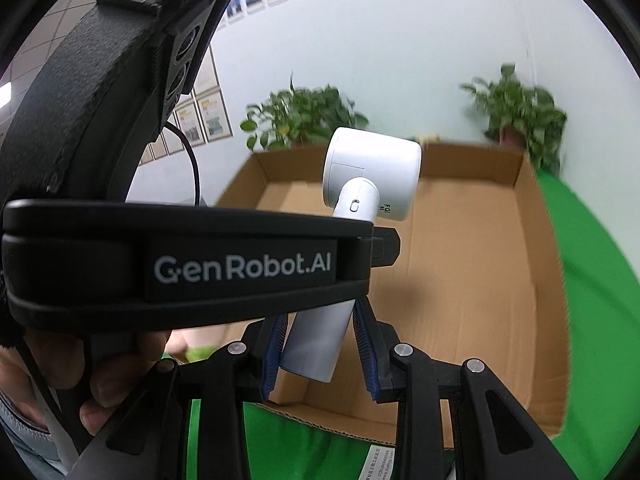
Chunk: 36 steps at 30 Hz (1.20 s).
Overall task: Organize objects
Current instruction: 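Carry the hair dryer with the left gripper and lower it into the box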
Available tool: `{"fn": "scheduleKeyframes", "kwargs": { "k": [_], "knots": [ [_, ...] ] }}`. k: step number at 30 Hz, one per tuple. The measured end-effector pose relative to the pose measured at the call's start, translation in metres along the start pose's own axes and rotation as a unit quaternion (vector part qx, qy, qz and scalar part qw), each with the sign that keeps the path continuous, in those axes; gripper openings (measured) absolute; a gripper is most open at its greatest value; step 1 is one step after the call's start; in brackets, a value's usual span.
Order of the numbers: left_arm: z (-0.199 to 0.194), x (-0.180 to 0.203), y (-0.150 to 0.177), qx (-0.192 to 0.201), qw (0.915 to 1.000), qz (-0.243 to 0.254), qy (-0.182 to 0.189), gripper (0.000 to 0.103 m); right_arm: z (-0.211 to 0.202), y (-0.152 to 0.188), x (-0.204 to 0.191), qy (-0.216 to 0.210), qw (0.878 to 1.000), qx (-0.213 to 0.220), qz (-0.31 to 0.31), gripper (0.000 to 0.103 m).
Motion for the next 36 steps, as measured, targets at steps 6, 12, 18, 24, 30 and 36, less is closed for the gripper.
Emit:
{"fn": "scheduleKeyframes", "kwargs": {
  "k": [6,12,18,24,30,36],
  "knots": [
    [0.039,-0.015,0.021,-0.042,0.9988,-0.023,-0.004,0.035,0.053,0.016,0.031,-0.011,0.999,-0.048,0.021,0.031],
    [0.059,-0.023,0.033,-0.071,0.9967,-0.039,-0.012,0.035,0.054,0.046,0.024,-0.02,0.996,-0.078,0.037,0.031],
    [0.076,-0.029,0.042,-0.104,0.9932,-0.041,-0.031,0.038,0.067,0.059,0.028,-0.024,0.992,-0.11,0.056,0.027],
    [0.076,-0.029,0.041,-0.116,0.9917,-0.041,-0.038,0.04,0.071,0.06,0.032,-0.025,0.99,-0.119,0.07,0.025],
    [0.067,-0.034,0.036,-0.112,0.9916,-0.043,-0.049,0.04,0.071,0.058,0.031,-0.02,0.989,-0.119,0.084,0.024],
    [0.051,-0.042,0.032,-0.096,0.9916,-0.048,-0.072,0.039,0.068,0.052,0.027,-0.013,0.989,-0.117,0.092,0.024]
  ]
}}
Point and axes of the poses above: each gripper's, at about its wrist camera, not at the fingertips, and z roughly the way its jaws point, x to its right, y to its underside, the point moved 4 cm from there along z, roughly the way its jaws point, and after that the axes turned 7 degrees about z, right-handed, at the moved point
